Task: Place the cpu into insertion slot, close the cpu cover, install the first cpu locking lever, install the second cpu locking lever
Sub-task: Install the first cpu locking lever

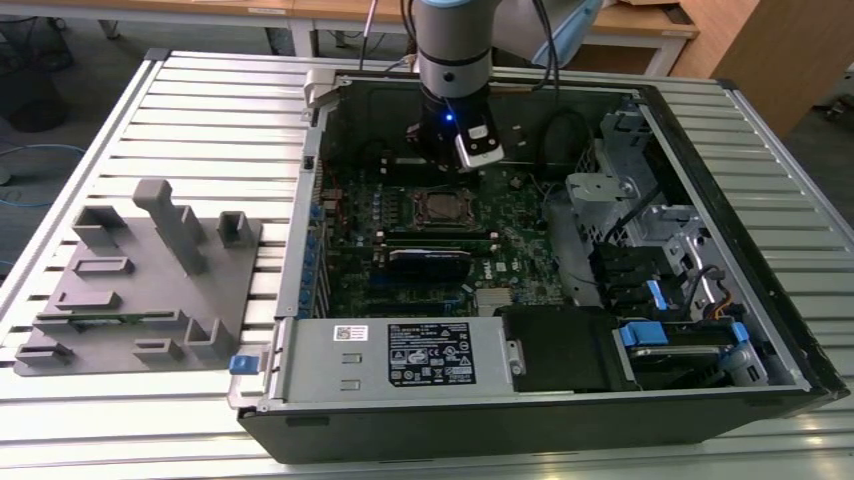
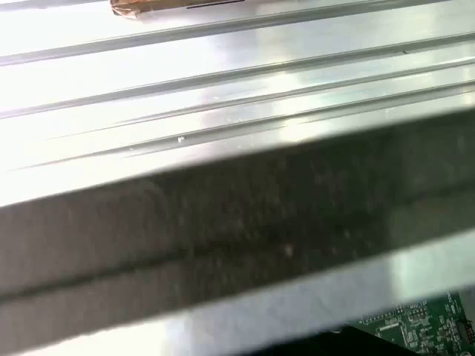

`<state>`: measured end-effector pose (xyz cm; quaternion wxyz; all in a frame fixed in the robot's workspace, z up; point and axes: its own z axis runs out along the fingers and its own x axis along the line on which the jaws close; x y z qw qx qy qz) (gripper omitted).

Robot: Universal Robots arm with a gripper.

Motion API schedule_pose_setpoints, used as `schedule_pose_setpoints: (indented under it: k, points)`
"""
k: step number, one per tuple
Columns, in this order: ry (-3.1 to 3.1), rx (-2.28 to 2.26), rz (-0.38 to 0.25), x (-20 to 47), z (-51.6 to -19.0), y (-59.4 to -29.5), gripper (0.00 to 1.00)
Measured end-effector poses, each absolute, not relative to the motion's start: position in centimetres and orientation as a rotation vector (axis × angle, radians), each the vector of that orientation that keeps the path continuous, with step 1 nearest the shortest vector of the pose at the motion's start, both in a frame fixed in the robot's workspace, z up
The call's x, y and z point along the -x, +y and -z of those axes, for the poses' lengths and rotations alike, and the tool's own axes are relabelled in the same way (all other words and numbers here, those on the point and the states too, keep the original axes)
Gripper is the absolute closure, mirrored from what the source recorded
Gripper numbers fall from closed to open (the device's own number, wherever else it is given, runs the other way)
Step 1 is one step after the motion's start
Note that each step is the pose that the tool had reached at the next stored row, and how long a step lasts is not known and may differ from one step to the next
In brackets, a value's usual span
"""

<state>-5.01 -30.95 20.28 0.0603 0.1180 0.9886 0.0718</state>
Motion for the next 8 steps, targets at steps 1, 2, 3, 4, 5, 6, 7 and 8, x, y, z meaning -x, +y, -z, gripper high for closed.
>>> schedule_pose_setpoints:
  k: [1,2,3,4,5,6,7,8]
  points:
    - [2.992,-0.357,-0.217,5.01,-20.28,-30.91,0.89]
    - [2.992,-0.357,-0.217,5.01,-20.28,-30.91,0.89]
    - [2.992,-0.357,-0.217,5.01,-20.28,-30.91,0.89]
    - [2.992,-0.357,-0.216,5.01,-20.28,-30.91,0.89]
    - [2.992,-0.358,-0.215,5.01,-20.28,-30.90,0.89]
    - [2.992,-0.358,-0.214,5.01,-20.28,-30.89,0.89]
    - [2.992,-0.358,-0.213,5.01,-20.28,-30.86,0.89]
    - [2.992,-0.358,-0.212,5.01,-20.28,-30.82,0.89]
